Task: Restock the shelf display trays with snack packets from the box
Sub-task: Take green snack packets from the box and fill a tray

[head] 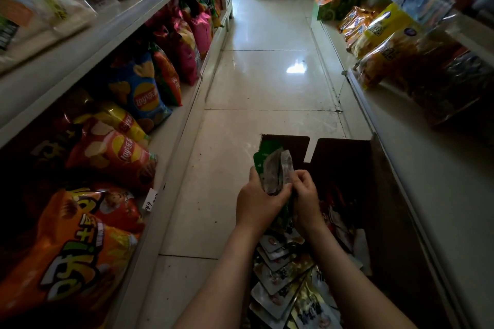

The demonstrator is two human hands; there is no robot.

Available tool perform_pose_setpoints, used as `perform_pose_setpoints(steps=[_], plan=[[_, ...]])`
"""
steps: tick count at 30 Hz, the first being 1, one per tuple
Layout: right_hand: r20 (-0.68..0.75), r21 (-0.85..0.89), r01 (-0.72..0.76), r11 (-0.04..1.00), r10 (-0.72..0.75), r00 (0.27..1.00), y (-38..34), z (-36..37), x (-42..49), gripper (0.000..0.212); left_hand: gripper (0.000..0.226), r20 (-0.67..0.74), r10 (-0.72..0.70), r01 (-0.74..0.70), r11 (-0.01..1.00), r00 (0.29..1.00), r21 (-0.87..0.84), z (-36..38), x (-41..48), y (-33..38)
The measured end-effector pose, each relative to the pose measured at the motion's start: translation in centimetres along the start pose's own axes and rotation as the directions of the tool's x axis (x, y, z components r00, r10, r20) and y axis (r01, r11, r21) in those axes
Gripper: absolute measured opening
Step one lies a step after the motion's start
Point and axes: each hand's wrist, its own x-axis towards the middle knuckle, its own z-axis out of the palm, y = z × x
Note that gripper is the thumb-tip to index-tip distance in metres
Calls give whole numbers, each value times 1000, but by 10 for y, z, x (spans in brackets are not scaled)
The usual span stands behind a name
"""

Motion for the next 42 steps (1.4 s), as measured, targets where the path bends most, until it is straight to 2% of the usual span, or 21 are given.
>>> perform_pose_setpoints(steps=[2,4,6,9,12,13,14,16,18,19,20,21,24,27,29,31,32,34,35,38,42], plan=[[-90,-117,-89,989,79,993,7,-5,6,23,60,22,24,-26,995,999,93,3,1,3],[-182,-415,-184,891,117,976,26,-19,18,30,63,26,30,-33,993,999,112,4,2,2],[-128,-653,-203,730,158,979,43,-27,26,44,61,4,36,-36,997,999,72,3,2,0],[-61,-817,-211,536,285,957,37,-22,24,47,60,-35,34,-34,999,999,19,0,1,-4],[-115,-856,-252,451,310,944,24,-19,28,50,56,-31,16,-16,1000,999,-12,-1,0,-3],[-68,-862,-209,462,303,951,22,-17,26,48,54,-33,11,-12,1000,999,-27,-2,0,-3],[-16,-912,-116,394,248,969,22,-13,31,46,53,-39,3,-5,999,999,-45,-2,1,-2],[29,-977,-27,212,260,965,16,-15,30,44,54,-56,-16,11,997,998,-73,-3,2,-2],[-53,-992,-91,84,376,925,20,-24,33,46,54,-68,-26,19,996,997,-90,-3,2,-2],[-79,-995,-45,-93,406,911,21,-26,37,50,53,-67,-24,18,995,997,-95,-3,2,-3],[-103,-979,-21,-203,402,910,23,-30,41,55,52,-61,-22,16,995,998,-97,-2,2,-3],[-92,-966,23,-256,429,899,28,-36,44,61,52,-58,-21,15,995,998,-97,-1,1,-4],[-52,-956,85,-282,447,893,42,-48,42,71,51,-70,-30,22,994,997,-103,-2,1,-4],[63,-957,152,-247,336,940,41,-50,31,75,49,-86,-29,20,994,996,-107,-3,1,-4],[86,-990,113,-90,267,960,36,-54,27,75,47,-85,-33,22,993,996,-120,-2,1,-6],[17,-987,-8,160,150,989,33,-58,24,67,47,-89,-53,40,989,995,-142,1,2,-10],[-48,-941,-83,329,114,992,32,-62,24,62,46,-92,-80,63,984,993,-168,2,3,-10],[-139,-724,-180,666,115,984,23,-65,20,51,44,-95,-175,143,951,980,-276,3,5,-12],[-167,-605,-207,769,131,977,14,-64,16,47,43,-89,-247,200,911,965,-362,2,7,-12],[-202,-405,-218,888,146,969,-21,-59,3,46,46,-26,-396,328,794,918,-512,-7,10,-4],[-132,-299,-236,925,205,970,-88,-34,-23,56,43,54,-507,455,716,861,-530,-31,7,31]])
